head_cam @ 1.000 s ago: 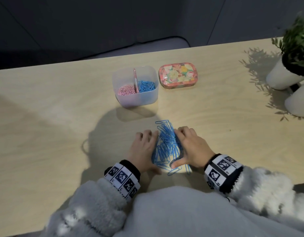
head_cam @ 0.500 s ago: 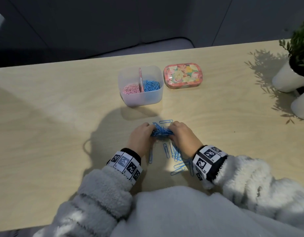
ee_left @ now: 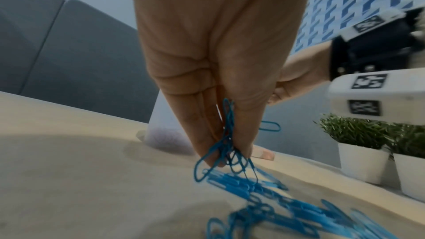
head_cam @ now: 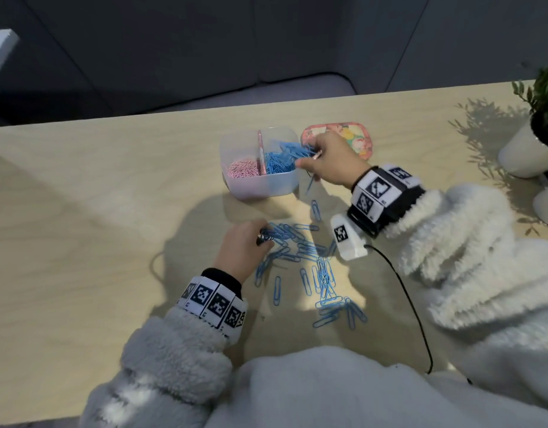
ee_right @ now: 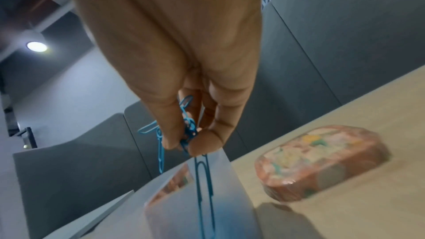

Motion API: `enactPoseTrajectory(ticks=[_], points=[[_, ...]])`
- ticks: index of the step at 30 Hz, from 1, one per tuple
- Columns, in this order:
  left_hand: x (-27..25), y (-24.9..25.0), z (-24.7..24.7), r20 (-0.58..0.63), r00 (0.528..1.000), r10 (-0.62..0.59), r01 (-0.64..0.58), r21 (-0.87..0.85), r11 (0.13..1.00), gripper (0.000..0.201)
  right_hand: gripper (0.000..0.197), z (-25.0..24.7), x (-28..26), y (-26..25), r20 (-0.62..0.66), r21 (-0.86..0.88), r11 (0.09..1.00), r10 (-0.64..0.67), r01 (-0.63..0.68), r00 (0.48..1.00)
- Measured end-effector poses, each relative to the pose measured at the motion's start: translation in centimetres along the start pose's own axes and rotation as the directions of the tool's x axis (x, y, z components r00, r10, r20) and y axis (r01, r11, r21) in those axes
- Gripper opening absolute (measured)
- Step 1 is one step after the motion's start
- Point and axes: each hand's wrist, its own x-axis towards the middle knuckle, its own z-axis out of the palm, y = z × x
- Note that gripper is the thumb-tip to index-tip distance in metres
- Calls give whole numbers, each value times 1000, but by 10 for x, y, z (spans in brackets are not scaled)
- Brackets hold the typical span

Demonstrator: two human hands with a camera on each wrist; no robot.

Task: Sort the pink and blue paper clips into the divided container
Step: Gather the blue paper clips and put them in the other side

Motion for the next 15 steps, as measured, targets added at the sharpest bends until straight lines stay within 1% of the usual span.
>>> enactPoseTrajectory(ticks=[1,4,5,7,9,10,12,14,15], points=[[1,2,-2,-5,1000,4,-4,-6,1000,19,7,0,10,-7,-3,11,1000,1,-1,1000],[9,9,-11,-17,1000,0,-1,-47,999,18,20,8,31,-25,7,24,999,42,-42,999],[12,12,-15,-28,1000,6,-8,-66,998,19,20,13,37,-28,12,0,998,63,-63,998],[21,20,-25,-64,998,22,-28,-93,995,20,5,20,41,-31,36,-108,989,102,-98,994],[33,27,-35,-113,993,12,-26,-120,992,18,27,23,42,-30,42,-171,979,117,-108,992],[40,31,-39,-141,990,1,-21,-139,990,16,31,22,38,-29,32,-157,984,97,-90,995],[56,39,-45,-194,981,-22,-10,-158,987,14,34,19,25,-28,-24,-114,993,10,-13,1000],[74,44,-45,-249,968,-41,0,-162,987,15,33,17,7,-23,-97,-39,998,-63,59,993],[84,46,-45,-263,962,-70,20,-186,982,17,32,15,-4,-20,-138,5,996,-89,91,986]])
